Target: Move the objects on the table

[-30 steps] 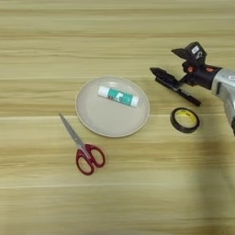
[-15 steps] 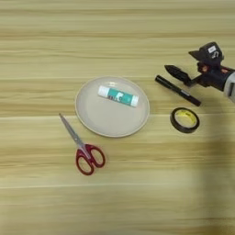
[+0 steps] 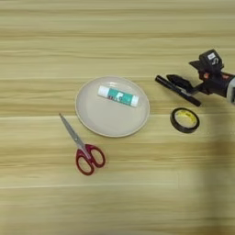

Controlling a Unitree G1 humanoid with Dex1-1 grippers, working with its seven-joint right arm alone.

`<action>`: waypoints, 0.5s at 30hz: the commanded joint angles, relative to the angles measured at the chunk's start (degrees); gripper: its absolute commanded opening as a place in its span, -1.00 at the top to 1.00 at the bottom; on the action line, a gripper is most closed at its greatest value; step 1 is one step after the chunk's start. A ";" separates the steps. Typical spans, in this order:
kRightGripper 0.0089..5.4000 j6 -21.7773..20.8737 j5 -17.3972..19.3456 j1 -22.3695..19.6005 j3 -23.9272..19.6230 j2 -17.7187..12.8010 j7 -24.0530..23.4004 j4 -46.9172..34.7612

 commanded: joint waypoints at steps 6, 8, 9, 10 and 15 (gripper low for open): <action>-0.99 -1.53 -1.47 -5.47 0.73 -2.98 -1.91 0.06; -0.99 -1.82 -2.06 -5.44 1.06 -2.99 -2.31 0.39; -0.99 -1.92 -2.23 -5.45 1.14 -2.98 -2.43 0.55; -0.99 -1.99 -2.35 -5.46 1.19 -2.96 -2.48 0.69; -0.99 -1.92 -2.75 -5.47 1.37 -2.79 -2.59 1.37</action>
